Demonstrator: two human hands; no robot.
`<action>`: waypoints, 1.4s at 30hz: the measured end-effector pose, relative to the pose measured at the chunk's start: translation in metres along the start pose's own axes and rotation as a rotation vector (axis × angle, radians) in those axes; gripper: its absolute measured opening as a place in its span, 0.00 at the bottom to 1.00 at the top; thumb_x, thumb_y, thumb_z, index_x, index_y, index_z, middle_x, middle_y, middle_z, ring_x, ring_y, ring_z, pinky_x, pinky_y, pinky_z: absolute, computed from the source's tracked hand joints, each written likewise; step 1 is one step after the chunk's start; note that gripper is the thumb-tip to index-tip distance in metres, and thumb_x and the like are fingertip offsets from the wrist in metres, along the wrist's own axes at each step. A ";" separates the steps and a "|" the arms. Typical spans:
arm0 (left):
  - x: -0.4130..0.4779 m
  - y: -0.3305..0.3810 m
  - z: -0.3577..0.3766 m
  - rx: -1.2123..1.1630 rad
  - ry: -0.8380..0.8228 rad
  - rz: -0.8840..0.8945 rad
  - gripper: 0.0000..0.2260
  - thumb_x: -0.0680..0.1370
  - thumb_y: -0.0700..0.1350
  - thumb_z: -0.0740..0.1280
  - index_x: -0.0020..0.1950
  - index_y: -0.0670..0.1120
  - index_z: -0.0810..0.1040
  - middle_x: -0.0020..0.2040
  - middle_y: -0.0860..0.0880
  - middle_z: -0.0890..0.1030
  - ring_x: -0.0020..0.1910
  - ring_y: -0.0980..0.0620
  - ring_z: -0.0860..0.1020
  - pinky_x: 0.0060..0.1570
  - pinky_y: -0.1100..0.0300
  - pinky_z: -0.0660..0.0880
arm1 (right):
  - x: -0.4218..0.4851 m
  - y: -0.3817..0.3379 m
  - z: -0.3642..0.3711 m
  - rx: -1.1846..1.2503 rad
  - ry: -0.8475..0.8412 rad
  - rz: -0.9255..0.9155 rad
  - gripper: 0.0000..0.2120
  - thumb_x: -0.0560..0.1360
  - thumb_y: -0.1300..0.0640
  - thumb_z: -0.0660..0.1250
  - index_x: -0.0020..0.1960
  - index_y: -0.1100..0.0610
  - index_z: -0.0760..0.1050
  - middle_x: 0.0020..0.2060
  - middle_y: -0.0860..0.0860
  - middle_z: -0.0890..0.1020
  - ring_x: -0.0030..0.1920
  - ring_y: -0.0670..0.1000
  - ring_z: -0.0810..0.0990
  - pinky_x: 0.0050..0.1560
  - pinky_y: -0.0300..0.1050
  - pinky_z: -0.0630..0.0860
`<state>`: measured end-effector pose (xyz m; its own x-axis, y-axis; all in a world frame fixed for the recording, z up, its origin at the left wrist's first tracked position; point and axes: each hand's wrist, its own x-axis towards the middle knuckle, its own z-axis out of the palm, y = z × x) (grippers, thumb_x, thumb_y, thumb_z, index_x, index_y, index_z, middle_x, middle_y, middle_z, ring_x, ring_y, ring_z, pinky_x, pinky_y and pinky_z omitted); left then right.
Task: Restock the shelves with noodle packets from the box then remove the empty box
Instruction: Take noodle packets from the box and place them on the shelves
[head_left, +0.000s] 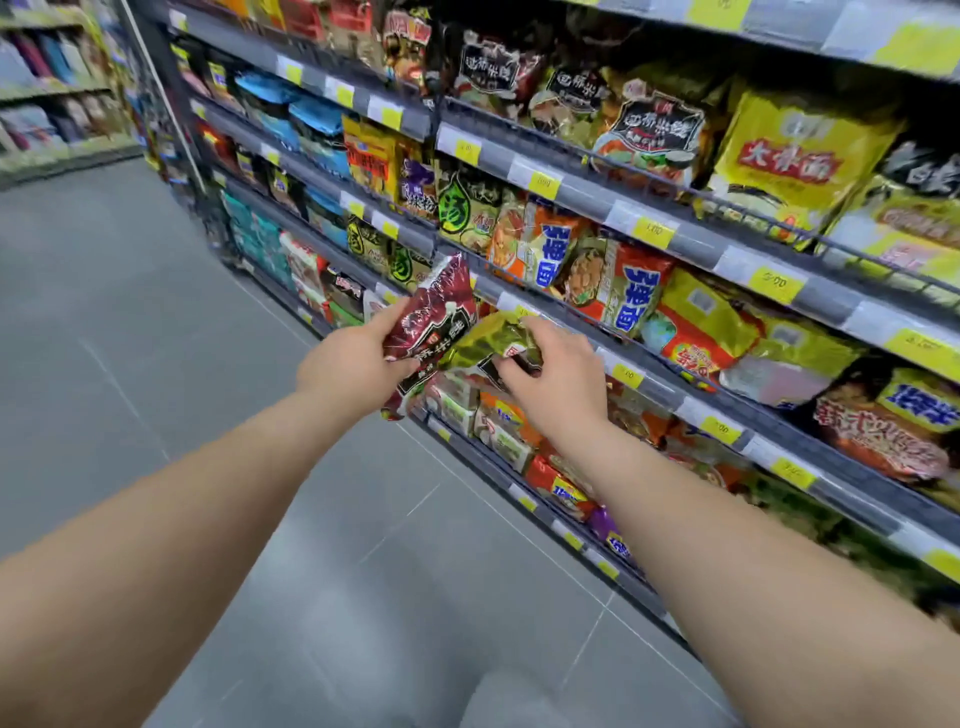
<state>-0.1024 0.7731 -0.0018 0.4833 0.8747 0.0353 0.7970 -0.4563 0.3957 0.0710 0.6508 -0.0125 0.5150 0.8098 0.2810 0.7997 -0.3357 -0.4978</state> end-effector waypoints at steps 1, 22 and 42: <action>0.016 -0.001 -0.003 0.011 0.017 0.012 0.30 0.77 0.56 0.65 0.74 0.66 0.53 0.56 0.49 0.79 0.51 0.43 0.77 0.42 0.55 0.76 | 0.013 -0.001 0.002 -0.034 0.037 -0.003 0.23 0.75 0.45 0.63 0.68 0.49 0.69 0.62 0.49 0.77 0.64 0.55 0.69 0.62 0.53 0.64; 0.378 0.025 -0.074 0.011 0.470 0.595 0.30 0.78 0.47 0.65 0.76 0.60 0.55 0.58 0.49 0.77 0.54 0.42 0.72 0.37 0.50 0.72 | 0.329 -0.019 0.026 -0.555 0.821 -0.269 0.15 0.69 0.55 0.66 0.56 0.52 0.77 0.58 0.55 0.78 0.56 0.57 0.68 0.57 0.54 0.63; 0.510 0.049 -0.086 0.117 0.328 1.238 0.29 0.79 0.47 0.62 0.76 0.59 0.54 0.61 0.50 0.75 0.57 0.42 0.71 0.45 0.50 0.73 | 0.361 -0.052 0.065 -0.783 0.780 0.366 0.18 0.67 0.69 0.66 0.55 0.57 0.77 0.59 0.57 0.78 0.60 0.61 0.75 0.69 0.66 0.58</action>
<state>0.1520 1.2108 0.1144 0.8224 -0.1487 0.5491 -0.0818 -0.9861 -0.1445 0.1951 0.9922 0.0613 0.5870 0.1788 0.7896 0.3957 -0.9142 -0.0872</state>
